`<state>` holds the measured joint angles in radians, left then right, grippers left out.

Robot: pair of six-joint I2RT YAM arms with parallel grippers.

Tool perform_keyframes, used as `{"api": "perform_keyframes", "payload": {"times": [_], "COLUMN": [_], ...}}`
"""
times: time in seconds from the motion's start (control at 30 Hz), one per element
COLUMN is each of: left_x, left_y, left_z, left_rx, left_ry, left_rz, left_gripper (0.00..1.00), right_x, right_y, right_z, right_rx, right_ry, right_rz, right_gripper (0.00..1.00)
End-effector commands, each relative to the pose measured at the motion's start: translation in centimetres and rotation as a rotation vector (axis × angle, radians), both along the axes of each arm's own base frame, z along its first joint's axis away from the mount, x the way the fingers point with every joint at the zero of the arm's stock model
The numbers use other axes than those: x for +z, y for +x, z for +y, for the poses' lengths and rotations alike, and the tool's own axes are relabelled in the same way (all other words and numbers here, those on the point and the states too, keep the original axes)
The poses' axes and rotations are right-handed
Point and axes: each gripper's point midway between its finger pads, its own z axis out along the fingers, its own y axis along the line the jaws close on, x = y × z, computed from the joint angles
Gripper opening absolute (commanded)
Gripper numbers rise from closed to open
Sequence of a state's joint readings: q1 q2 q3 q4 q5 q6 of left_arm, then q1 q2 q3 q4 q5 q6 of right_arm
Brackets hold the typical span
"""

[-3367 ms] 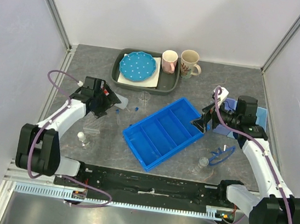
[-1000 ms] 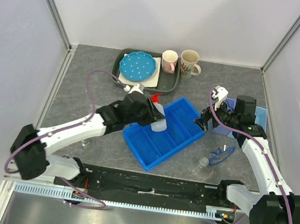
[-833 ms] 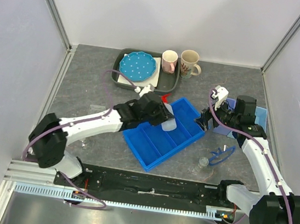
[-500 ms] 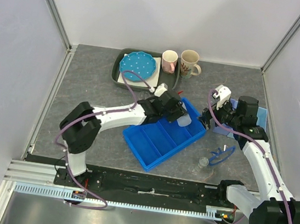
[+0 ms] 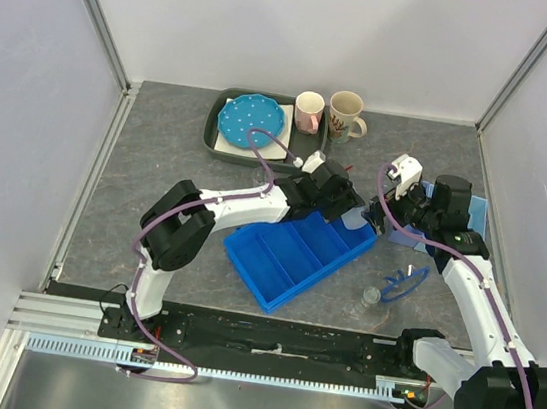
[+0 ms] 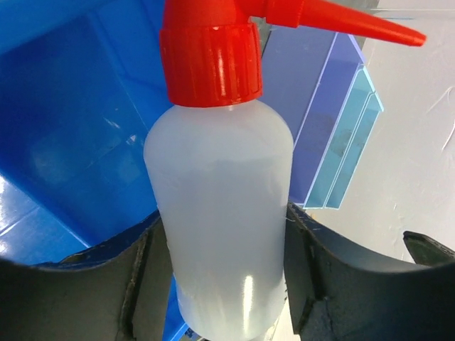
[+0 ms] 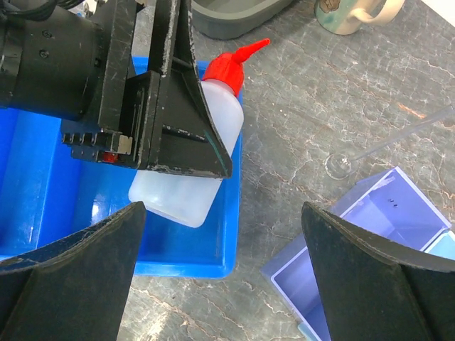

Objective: Organize the chemistry lab equipment

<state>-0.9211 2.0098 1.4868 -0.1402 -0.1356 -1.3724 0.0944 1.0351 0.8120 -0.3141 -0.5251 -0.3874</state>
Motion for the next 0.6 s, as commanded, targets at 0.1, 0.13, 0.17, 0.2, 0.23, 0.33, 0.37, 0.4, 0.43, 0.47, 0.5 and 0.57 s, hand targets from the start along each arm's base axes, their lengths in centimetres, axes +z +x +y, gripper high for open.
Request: {"api": "perform_keyframes", "payload": {"times": [0.1, 0.13, 0.17, 0.2, 0.23, 0.33, 0.37, 0.4, 0.43, 0.47, 0.5, 0.57], "left_x": [3.1, 3.0, 3.0, 2.9, 2.8, 2.3, 2.2, 2.1, 1.7, 1.5, 1.4, 1.1], "left_y": [0.5, 0.4, 0.4, 0.2, 0.1, -0.1, -0.2, -0.1, -0.3, -0.3, -0.4, -0.6], "left_z": [-1.7, -1.6, -1.4, -1.4, -1.2, -0.9, -0.8, -0.7, -0.6, -0.5, -0.5, -0.1], "left_rx": [-0.052, -0.055, -0.058, -0.059, -0.059, -0.060, -0.060, -0.058, -0.062, -0.062, -0.062, -0.058], "left_ry": [-0.035, -0.030, -0.028, -0.023, -0.019, -0.011, -0.009, -0.008, -0.002, 0.000, 0.000, 0.007], "left_rz": [-0.066, -0.064, -0.063, -0.062, -0.059, -0.050, -0.048, -0.047, -0.040, -0.037, -0.032, -0.022], "left_gripper": [0.68, 0.69, 0.69, 0.69, 0.70, 0.70, 0.70, 0.70, 0.70, 0.70, 0.70, 0.70], "right_x": [1.1, 1.1, 1.1, 1.1, 1.0, 0.9, 0.8, 0.8, 0.6, 0.6, 0.5, 0.5], "right_y": [0.5, 0.5, 0.4, 0.5, 0.5, 0.4, 0.4, 0.4, 0.4, 0.5, 0.4, 0.5], "right_z": [0.0, 0.0, 0.1, 0.0, 0.0, 0.2, 0.1, 0.2, 0.2, 0.2, 0.2, 0.1], "right_rx": [0.009, 0.009, 0.013, 0.011, 0.011, 0.017, 0.017, 0.018, 0.018, 0.019, 0.020, 0.018], "right_ry": [-0.007, -0.006, -0.004, -0.004, -0.005, -0.003, -0.003, -0.002, -0.003, -0.004, -0.003, -0.002], "right_rz": [-0.058, -0.056, -0.056, -0.057, -0.053, -0.051, -0.048, -0.047, -0.042, -0.041, -0.038, -0.036], "right_gripper": [0.98, 0.98, 0.98, 0.98, 0.98, 0.98, 0.98, 0.98, 0.98, 0.98, 0.98, 0.98]}}
